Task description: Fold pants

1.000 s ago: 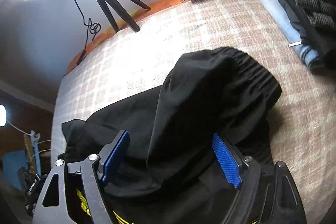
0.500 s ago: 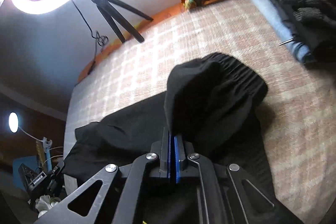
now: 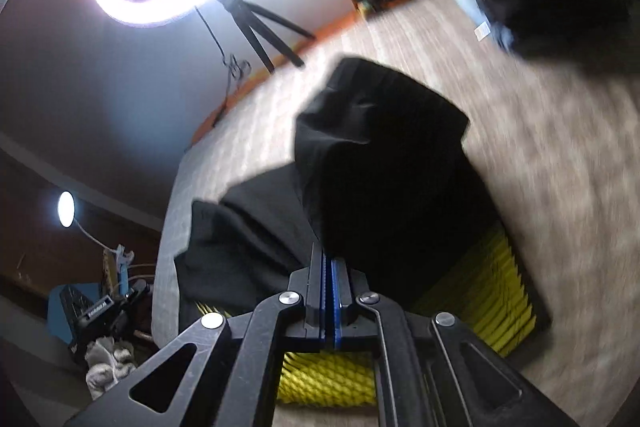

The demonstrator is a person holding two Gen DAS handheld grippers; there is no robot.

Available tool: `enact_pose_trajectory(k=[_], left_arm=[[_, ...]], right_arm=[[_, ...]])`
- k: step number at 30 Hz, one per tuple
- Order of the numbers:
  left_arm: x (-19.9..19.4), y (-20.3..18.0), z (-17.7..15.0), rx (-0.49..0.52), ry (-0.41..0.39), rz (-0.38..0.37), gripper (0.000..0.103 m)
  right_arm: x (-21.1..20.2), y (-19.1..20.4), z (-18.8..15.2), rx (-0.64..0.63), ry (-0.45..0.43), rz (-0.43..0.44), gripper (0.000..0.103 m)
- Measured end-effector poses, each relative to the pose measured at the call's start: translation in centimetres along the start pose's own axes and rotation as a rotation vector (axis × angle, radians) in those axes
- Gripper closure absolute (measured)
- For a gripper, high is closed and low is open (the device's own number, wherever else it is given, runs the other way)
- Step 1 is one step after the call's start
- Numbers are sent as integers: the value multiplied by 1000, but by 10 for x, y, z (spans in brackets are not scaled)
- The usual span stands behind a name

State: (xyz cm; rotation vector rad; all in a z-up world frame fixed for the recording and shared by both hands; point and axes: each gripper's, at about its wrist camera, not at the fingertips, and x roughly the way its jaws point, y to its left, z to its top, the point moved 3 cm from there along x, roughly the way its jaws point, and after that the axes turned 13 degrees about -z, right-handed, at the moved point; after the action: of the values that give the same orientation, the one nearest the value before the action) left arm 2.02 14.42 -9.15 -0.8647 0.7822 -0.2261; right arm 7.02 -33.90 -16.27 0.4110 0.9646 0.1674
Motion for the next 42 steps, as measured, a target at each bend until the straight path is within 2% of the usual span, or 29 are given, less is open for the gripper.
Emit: enact_pose_trajectory(k=[2, 3, 5, 6, 7, 8, 10, 12, 15, 17, 20, 21, 22, 28, 30, 33, 37, 38, 41, 42], left_arm=[[1, 6, 0, -18, 14, 1, 100], [2, 9, 1, -29, 22, 1, 98], [4, 14, 2, -39, 46, 3, 79], [6, 16, 1, -42, 55, 2, 64], [10, 18, 1, -51, 64, 3, 56], [12, 21, 2, -58, 69, 6, 56], [21, 28, 3, -82, 73, 32, 53], [29, 34, 4, -106, 78, 41, 53], [45, 44, 3, -170, 90, 32, 53], [47, 40, 4, -149, 60, 40, 53], [55, 33, 3, -114, 56, 50, 62], [59, 31, 2, -95, 70, 56, 87], [63, 29, 1, -88, 82, 62, 101], [50, 17, 7, -45, 29, 10, 100], [45, 15, 11, -45, 18, -3, 100], [37, 13, 15, -42, 2, -11, 100], [30, 10, 22, -42, -17, -22, 100], [31, 9, 23, -42, -20, -24, 100], [26, 6, 27, -39, -31, -30, 100], [21, 6, 29, -35, -37, -31, 100]], right_arm=[[9, -6, -12, -4, 32, -21, 103], [17, -10, -20, -25, 65, -48, 100], [22, -11, -25, -68, 99, -88, 92], [22, -11, -27, -105, 107, -118, 79], [19, -9, -26, -126, 97, -123, 73], [13, -7, -25, -158, 75, -133, 67], [6, -4, -22, -206, 49, -155, 62], [1, -5, -18, -215, 39, -151, 53], [0, -7, -11, -200, 34, -143, 42], [2, -9, -9, -181, 36, -133, 41], [4, -17, -8, -135, 54, -113, 41], [5, -21, -8, -120, 59, -109, 41], [7, -25, -7, -104, 61, -105, 41], [6, -40, -4, -71, 58, -93, 40], [4, -44, 0, -61, 48, -94, 32], [3, -51, 11, -16, 26, -79, 25], [10, -55, 24, 23, 25, -44, 25], [13, -54, 28, 19, 20, -35, 31], [17, -43, 33, -9, 24, 0, 71], [17, -40, 34, -11, 28, 7, 71]])
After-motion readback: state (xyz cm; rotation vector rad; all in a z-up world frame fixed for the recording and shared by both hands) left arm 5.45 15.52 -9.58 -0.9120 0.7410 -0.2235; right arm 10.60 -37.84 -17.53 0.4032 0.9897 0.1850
